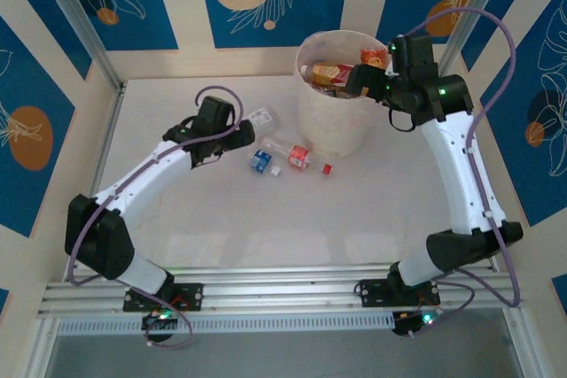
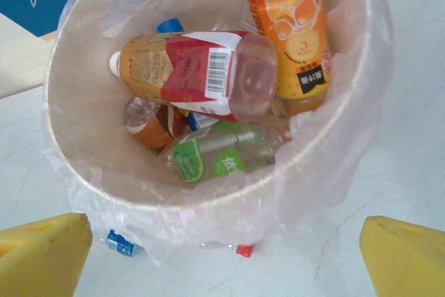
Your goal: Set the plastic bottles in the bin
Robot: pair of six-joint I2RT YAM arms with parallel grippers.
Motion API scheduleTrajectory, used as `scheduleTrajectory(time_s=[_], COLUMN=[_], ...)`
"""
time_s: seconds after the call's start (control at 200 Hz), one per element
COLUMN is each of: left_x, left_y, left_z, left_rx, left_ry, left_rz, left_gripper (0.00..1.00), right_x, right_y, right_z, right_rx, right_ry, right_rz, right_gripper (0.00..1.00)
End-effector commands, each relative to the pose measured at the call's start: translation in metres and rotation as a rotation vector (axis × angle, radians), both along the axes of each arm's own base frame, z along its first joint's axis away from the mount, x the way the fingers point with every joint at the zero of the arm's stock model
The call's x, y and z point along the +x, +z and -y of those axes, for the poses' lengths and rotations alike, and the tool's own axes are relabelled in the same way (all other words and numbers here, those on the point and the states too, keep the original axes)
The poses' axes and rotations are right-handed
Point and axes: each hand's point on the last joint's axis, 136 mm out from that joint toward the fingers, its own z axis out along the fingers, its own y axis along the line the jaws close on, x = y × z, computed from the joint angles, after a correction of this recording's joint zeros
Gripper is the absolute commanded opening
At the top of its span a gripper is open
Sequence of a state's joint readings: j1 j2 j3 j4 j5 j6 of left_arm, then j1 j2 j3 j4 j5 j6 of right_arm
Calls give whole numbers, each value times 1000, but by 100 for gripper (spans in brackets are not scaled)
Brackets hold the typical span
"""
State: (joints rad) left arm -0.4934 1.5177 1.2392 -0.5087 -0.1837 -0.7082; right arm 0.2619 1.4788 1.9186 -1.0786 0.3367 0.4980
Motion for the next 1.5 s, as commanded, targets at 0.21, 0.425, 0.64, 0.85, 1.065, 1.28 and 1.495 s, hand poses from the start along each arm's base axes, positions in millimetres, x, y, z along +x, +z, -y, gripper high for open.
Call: scheduleTrajectory(time_s=[0.21,0.425,0.64,0.85,1.065,1.28,1.495], left_x=[1,8,23,27,26,16,2], left_y=[-64,-89,-104,-121,-135,-145,-157], left_z=[34,40,47,52,52,46,37], left_rx=[-67,-66,-52,-43,-33,-21,4], left_ry=[134,184,172,171,178,183,178], left_rz=[-105,-138,-121,-145,-180,-208,-232], left_gripper=[100,100,94,92,86,80,73], right_x=[-13,-14,-14,-15,-15,-15,-14], right_y=[-12,-13,-15,-16,-14,-13,-14], right_z=[2,-3,-11,-15,-16,-18,-20], right_rx=[-3,10,20,19,23,27,33], right_ry=[-24,1,36,50,52,55,53], right_rz=[2,11,8,6,12,14,15], right_gripper=[99,99,99,99,99,99,99])
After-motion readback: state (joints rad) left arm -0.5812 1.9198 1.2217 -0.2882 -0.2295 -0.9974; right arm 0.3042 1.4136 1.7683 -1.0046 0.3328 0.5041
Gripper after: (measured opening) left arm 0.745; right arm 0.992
